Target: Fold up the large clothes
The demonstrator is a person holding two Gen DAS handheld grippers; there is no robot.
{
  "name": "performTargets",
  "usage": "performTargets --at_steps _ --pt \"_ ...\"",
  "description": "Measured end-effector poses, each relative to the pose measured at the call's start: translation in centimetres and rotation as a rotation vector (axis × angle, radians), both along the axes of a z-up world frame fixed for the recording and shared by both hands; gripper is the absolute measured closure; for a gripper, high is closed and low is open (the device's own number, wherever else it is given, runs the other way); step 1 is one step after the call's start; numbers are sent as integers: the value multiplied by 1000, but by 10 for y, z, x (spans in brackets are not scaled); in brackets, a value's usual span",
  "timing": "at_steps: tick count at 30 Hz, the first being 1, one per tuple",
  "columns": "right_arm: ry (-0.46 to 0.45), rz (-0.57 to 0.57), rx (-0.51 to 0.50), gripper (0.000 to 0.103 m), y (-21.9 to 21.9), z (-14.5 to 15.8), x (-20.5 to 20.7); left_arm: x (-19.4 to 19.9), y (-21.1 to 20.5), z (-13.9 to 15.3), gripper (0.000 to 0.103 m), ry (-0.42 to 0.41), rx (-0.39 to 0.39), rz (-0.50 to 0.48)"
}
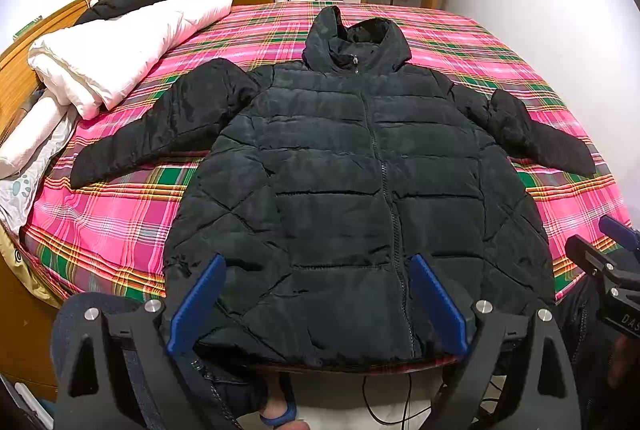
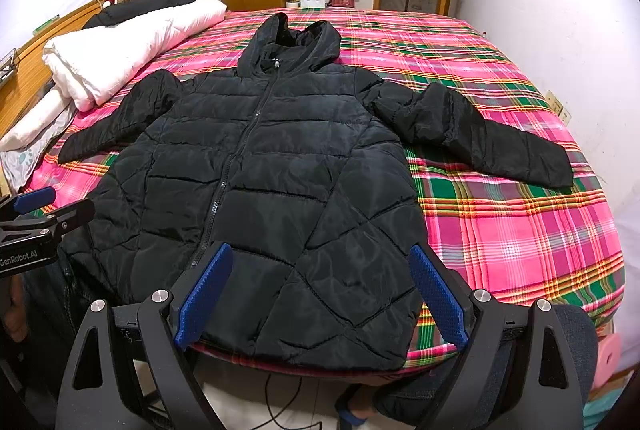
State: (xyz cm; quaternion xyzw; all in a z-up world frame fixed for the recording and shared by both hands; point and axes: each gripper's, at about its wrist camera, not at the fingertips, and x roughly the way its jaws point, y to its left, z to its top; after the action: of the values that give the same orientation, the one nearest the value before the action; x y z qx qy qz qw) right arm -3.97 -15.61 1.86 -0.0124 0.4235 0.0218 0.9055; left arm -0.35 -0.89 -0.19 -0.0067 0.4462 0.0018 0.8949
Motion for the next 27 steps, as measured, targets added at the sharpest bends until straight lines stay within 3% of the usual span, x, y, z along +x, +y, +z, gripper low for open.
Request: performTargets --at_steps 27 --pt "6 14 20 13 4 -10 6 6 -2 -13 8 27 -4 -4"
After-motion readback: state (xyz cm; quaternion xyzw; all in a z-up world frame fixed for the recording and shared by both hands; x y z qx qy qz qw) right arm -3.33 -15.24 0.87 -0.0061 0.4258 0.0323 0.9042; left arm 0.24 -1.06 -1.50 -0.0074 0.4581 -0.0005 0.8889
